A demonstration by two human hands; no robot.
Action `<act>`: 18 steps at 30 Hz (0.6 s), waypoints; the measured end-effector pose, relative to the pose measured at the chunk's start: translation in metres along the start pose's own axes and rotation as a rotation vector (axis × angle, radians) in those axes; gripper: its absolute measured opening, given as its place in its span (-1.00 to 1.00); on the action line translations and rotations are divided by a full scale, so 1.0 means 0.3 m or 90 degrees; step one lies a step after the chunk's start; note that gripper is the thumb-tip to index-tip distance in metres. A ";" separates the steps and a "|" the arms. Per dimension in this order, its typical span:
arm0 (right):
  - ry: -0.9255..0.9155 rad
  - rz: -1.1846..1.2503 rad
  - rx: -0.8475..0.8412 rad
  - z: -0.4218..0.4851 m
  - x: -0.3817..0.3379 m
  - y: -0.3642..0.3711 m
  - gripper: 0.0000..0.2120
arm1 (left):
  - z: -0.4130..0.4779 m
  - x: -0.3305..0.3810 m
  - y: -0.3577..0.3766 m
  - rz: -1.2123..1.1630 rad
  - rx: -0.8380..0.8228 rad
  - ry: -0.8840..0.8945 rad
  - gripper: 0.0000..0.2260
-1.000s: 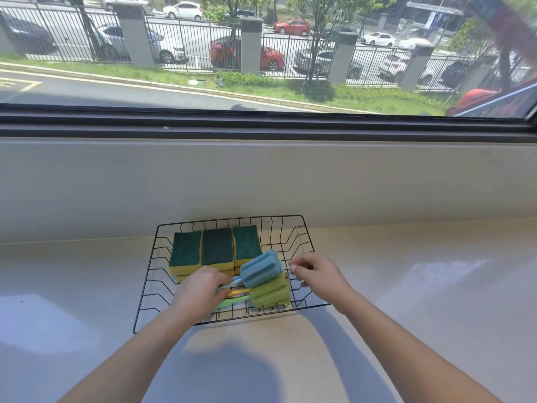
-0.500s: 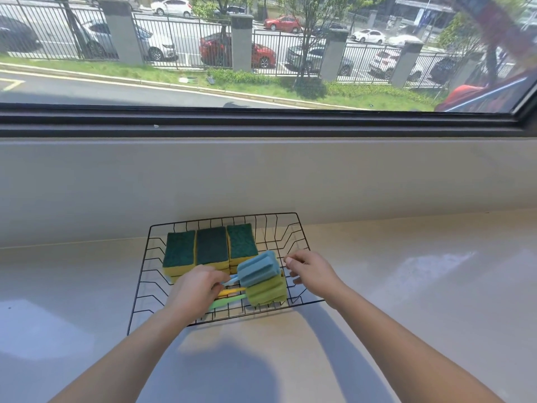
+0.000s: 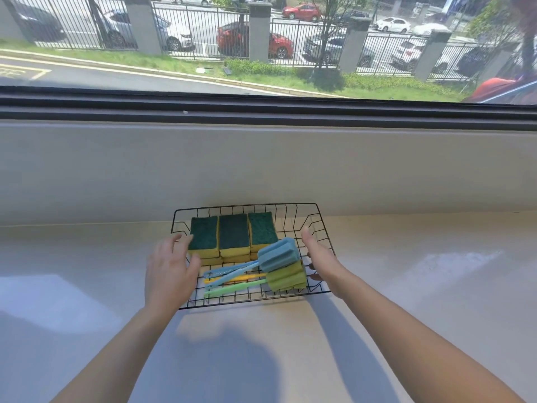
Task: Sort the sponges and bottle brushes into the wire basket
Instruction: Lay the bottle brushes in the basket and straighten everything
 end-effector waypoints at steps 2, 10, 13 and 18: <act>0.015 0.038 -0.005 0.002 -0.004 0.017 -0.03 | -0.005 -0.022 0.026 -0.018 -0.052 -0.047 -0.61; -0.001 0.069 -0.048 0.005 0.009 0.073 -0.28 | -0.046 -0.073 0.074 -0.128 -0.089 -0.131 -0.54; 0.001 0.064 -0.049 0.013 0.020 0.076 -0.34 | -0.042 -0.073 0.084 -0.121 -0.087 -0.126 -0.56; 0.004 0.049 -0.044 0.021 0.025 0.082 -0.38 | -0.040 -0.072 0.095 -0.102 -0.086 -0.118 -0.56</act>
Point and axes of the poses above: each hand's wrist, its own z-axis towards the middle knuckle, its own y-axis out of the palm, x = y × z, the point moved 8 cm from there along z, towards the middle knuckle, and after that the axes turned 3 degrees about -z, right-handed, at the moved point
